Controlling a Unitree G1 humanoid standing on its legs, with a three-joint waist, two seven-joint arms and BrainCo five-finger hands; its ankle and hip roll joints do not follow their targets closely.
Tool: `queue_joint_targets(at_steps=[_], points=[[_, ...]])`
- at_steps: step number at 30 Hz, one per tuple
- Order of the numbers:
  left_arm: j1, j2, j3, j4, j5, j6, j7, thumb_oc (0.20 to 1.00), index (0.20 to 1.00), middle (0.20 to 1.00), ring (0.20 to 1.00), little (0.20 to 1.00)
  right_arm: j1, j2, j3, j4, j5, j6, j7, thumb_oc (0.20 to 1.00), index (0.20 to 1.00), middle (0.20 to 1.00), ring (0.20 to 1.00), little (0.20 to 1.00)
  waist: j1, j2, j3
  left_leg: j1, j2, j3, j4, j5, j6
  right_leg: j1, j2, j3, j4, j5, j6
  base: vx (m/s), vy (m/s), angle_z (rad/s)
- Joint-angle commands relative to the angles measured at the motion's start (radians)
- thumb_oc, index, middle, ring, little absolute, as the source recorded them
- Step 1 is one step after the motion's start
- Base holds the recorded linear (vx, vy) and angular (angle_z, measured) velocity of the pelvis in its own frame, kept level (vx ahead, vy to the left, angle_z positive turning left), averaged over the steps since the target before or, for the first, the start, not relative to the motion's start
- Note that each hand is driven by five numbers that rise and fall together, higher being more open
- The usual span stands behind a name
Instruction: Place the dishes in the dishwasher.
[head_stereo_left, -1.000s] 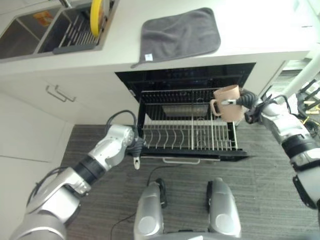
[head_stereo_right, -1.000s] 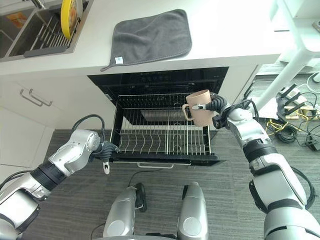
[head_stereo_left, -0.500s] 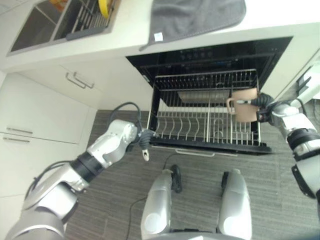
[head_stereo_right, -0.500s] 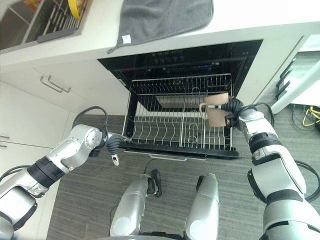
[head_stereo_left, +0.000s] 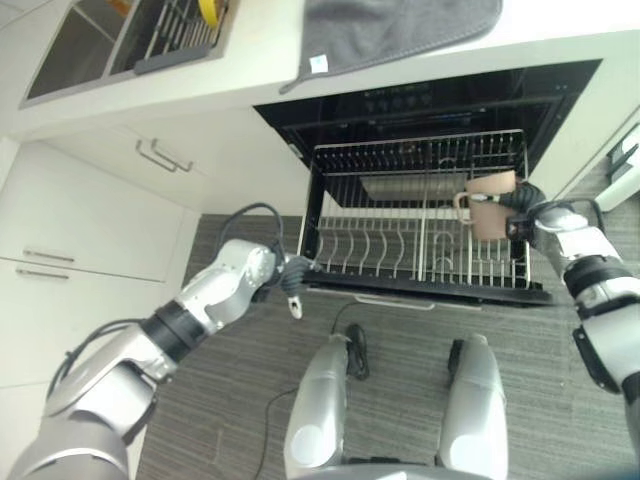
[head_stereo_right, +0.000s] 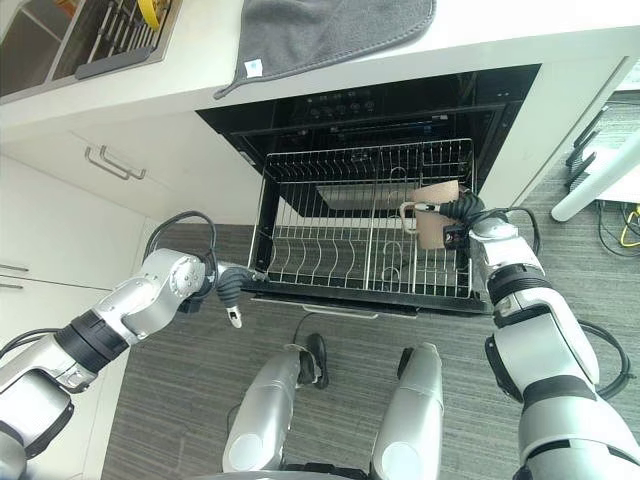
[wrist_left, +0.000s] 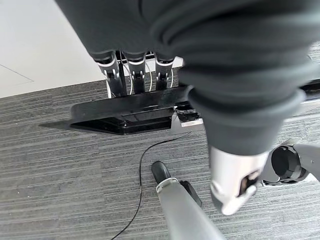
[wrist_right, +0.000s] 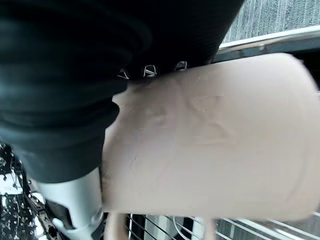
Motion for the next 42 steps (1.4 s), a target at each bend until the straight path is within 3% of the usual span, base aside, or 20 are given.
queue_joint_targets(at_steps=[1,10,15,17,18,19,20,21,23,24,25,26,27,29,30,37,39,40,41,42], points=[[0.328,-0.013,-0.266,0.016,-0.093,-0.055,-0.142,1.0,1.0,1.0,1.0,1.0,-0.053,-0.037,-0.098,0.01,0.032,-0.082,-0.107,1.0,1.0,1.0,1.0,1.0,0.027,-0.06,0.063,-0.025,0.001,-0.032,0.072,-0.077,0.037,-0.026,0.006,0.028,-0.088,0.104,0.008,0.0,0.0,0.0],[0.37,-0.021,-0.242,-0.011,-0.066,-0.028,-0.097,1.0,1.0,1.0,1.0,1.0,-0.049,-0.06,-0.148,-0.161,0.066,-0.155,-0.196,1.0,1.0,1.0,1.0,1.0,0.014,-0.069,0.063,-0.013,0.005,-0.023,0.059,-0.074,0.045,-0.021,0.016,0.029,-0.096,0.109,0.003,-0.01,0.011,-0.03],[0.4,-0.027,-0.222,-0.036,-0.049,-0.005,-0.061,1.0,1.0,1.0,1.0,1.0,-0.019,-0.067,-0.191,-0.315,0.049,-0.2,-0.156,1.0,1.0,1.0,1.0,1.0,0.004,-0.081,0.064,-0.006,0.007,-0.019,0.053,-0.075,0.05,-0.017,0.026,0.03,-0.102,0.109,0.0,-0.01,0.005,-0.03],[0.422,-0.023,-0.19,-0.05,-0.058,0.001,0.015,1.0,1.0,1.0,1.0,1.0,0.016,-0.069,-0.221,-0.439,0.06,-0.207,-0.135,1.0,1.0,1.0,1.0,1.0,-0.003,-0.089,0.064,-0.001,0.011,-0.016,0.05,-0.073,0.054,-0.014,0.033,0.031,-0.103,0.108,-0.002,-0.01,0.014,-0.03],[0.435,-0.015,-0.15,-0.08,-0.094,-0.023,0.118,1.0,1.0,1.0,1.0,1.0,0.074,-0.062,-0.25,-0.556,0.079,-0.205,-0.107,1.0,1.0,1.0,1.0,1.0,-0.011,-0.095,0.063,0.002,0.013,-0.012,0.044,-0.07,0.055,-0.011,0.039,0.034,-0.106,0.109,-0.002,-0.03,0.04,-0.09],[0.452,0.006,-0.084,-0.14,-0.232,-0.083,0.284,1.0,1.0,1.0,1.0,1.0,0.143,-0.037,-0.272,-0.703,0.176,-0.209,-0.074,1.0,1.0,1.0,1.0,1.0,-0.018,-0.1,0.062,0.009,0.017,-0.006,0.034,-0.063,0.057,-0.006,0.045,0.036,-0.115,0.113,-0.003,-0.03,0.032,-0.09],[0.46,0.005,-0.048,-0.176,-0.316,-0.135,0.365,1.0,1.0,1.0,1.0,1.0,0.189,-0.023,-0.288,-0.766,0.21,-0.211,-0.057,1.0,1.0,1.0,1.0,1.0,-0.021,-0.102,0.063,0.012,0.019,-0.005,0.029,-0.062,0.061,-0.005,0.048,0.039,-0.117,0.114,-0.004,-0.02,0.014,-0.08],[0.472,0.002,-0.007,-0.228,-0.38,-0.151,0.42,1.0,1.0,1.0,1.0,1.0,0.264,0.0,-0.307,-0.831,0.209,-0.235,-0.034,1.0,1.0,1.0,1.0,1.0,-0.023,-0.105,0.06,0.016,0.021,-0.004,0.023,-0.058,0.065,-0.003,0.05,0.041,-0.119,0.115,-0.003,0.0,-0.006,-0.05],[0.516,0.014,0.089,-0.319,-0.486,-0.253,0.564,1.0,1.0,1.0,1.0,1.0,0.41,0.032,-0.343,-0.939,0.213,-0.298,0.036,1.0,1.0,1.0,1.0,1.0,-0.025,-0.11,0.055,0.022,0.022,-0.002,0.015,-0.054,0.068,0.003,0.051,0.039,-0.125,0.121,-0.002,0.0,-0.019,0.01],[0.576,0.024,0.202,-0.373,-0.59,-0.379,0.658,1.0,1.0,1.0,1.0,1.0,0.537,0.069,-0.369,-1.039,0.228,-0.35,0.078,1.0,1.0,1.0,1.0,1.0,-0.022,-0.115,0.052,0.028,0.022,-0.002,0.005,-0.049,0.072,0.014,0.052,0.035,-0.138,0.129,-0.002,0.0,-0.048,0.01],[0.591,0.026,0.231,-0.377,-0.612,-0.417,0.68,1.0,1.0,1.0,1.0,1.0,0.567,0.08,-0.377,-1.06,0.232,-0.367,0.089,1.0,1.0,1.0,1.0,1.0,-0.02,-0.117,0.052,0.031,0.022,-0.002,0.0,-0.048,0.072,0.018,0.052,0.033,-0.143,0.132,-0.002,-0.01,-0.093,-0.01],[0.624,0.025,0.299,-0.384,-0.666,-0.519,0.743,1.0,1.0,1.0,1.0,1.0,0.632,0.105,-0.393,-1.109,0.261,-0.412,0.106,1.0,1.0,1.0,1.0,1.0,-0.015,-0.123,0.049,0.039,0.021,-0.002,-0.013,-0.042,0.073,0.031,0.054,0.027,-0.16,0.14,0.0,-0.01,-0.099,-0.02],[0.639,0.013,0.343,-0.39,-0.691,-0.57,0.775,1.0,1.0,1.0,1.0,1.0,0.661,0.123,-0.401,-1.142,0.308,-0.426,0.104,1.0,1.0,1.0,1.0,1.0,-0.012,-0.129,0.048,0.044,0.021,-0.003,-0.021,-0.039,0.074,0.039,0.056,0.022,-0.169,0.146,-0.001,-0.02,-0.133,0.06],[0.628,-0.029,0.444,-0.39,-0.768,-0.634,0.806,1.0,1.0,1.0,1.0,1.0,0.726,0.217,-0.402,-1.208,0.364,-0.45,0.094,1.0,1.0,1.0,1.0,1.0,-0.007,-0.142,0.041,0.066,0.018,-0.004,-0.059,-0.024,0.074,0.062,0.07,0.018,-0.2,0.157,0.0,-0.02,-0.102,0.1],[0.602,-0.098,0.53,-0.421,-0.771,-0.677,0.889,1.0,1.0,1.0,1.0,1.0,0.803,0.247,-0.392,-1.317,0.344,-0.445,0.099,1.0,1.0,1.0,1.0,1.0,-0.016,-0.163,0.03,0.104,0.021,0.007,-0.115,0.002,0.073,0.088,0.083,0.014,-0.24,0.17,0.004,-0.01,-0.04,0.03],[0.567,-0.204,0.689,-0.456,-0.805,-0.769,0.953,1.0,1.0,1.0,1.0,1.0,0.859,0.284,-0.47,-1.378,0.286,-0.475,0.091,1.0,1.0,1.0,1.0,1.0,-0.03,-0.201,-0.031,0.211,0.023,0.031,-0.214,0.018,0.065,0.189,0.116,0.003,-0.37,0.193,0.01,0.0,0.039,-0.08],[0.565,-0.232,0.717,-0.474,-0.89,-0.8,0.906,1.0,1.0,1.0,1.0,1.0,0.851,0.286,-0.486,-1.4,0.255,-0.479,0.073,1.0,1.0,1.0,1.0,1.0,-0.029,-0.205,-0.055,0.245,0.018,0.039,-0.242,0.021,0.065,0.226,0.121,0.0,-0.423,0.212,0.011,-0.02,0.125,0.0],[0.563,-0.248,0.725,-0.484,-0.983,-0.801,0.838,1.0,1.0,1.0,1.0,1.0,0.851,0.289,-0.495,-1.41,0.239,-0.478,0.074,1.0,1.0,1.0,1.0,1.0,-0.028,-0.208,-0.068,0.26,0.013,0.042,-0.253,0.019,0.065,0.242,0.12,-0.001,-0.448,0.22,0.015,-0.02,0.188,-0.03],[0.56,-0.283,0.732,-0.495,-1.12,-0.798,0.704,1.0,1.0,1.0,1.0,1.0,0.848,0.291,-0.503,-1.415,0.219,-0.472,0.092,1.0,1.0,1.0,1.0,1.0,-0.029,-0.216,-0.095,0.289,0.003,0.052,-0.274,0.016,0.064,0.272,0.116,-0.004,-0.496,0.24,0.025,-0.01,0.206,-0.01],[0.559,-0.294,0.734,-0.495,-1.117,-0.799,0.676,1.0,1.0,1.0,1.0,1.0,0.846,0.292,-0.502,-1.414,0.211,-0.47,0.102,1.0,1.0,1.0,1.0,1.0,-0.029,-0.219,-0.109,0.305,-0.005,0.058,-0.291,0.016,0.063,0.289,0.113,-0.004,-0.529,0.255,0.032,0.02,0.226,-0.08]])
